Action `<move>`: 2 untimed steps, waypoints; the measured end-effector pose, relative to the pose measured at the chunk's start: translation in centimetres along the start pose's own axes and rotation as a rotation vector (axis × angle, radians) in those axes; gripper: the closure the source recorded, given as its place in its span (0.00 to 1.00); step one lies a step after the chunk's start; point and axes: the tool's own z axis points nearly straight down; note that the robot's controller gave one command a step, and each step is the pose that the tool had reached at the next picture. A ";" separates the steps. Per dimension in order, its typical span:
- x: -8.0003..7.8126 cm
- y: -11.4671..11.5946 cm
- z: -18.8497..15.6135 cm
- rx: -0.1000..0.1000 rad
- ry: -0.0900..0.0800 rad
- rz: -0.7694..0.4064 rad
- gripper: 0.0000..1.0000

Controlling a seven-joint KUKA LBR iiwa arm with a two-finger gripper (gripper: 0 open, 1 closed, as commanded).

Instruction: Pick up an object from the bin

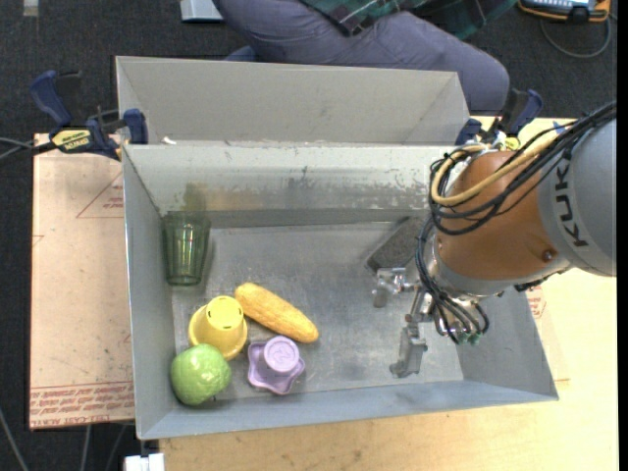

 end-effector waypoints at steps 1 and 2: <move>0.0 -0.4 4.6 0.000 -0.009 0.014 0.00; -2.2 3.2 6.9 0.001 0.005 -0.058 0.00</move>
Offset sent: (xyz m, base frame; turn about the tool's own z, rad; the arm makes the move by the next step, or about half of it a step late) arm 0.0444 0.0663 -0.0677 -0.1384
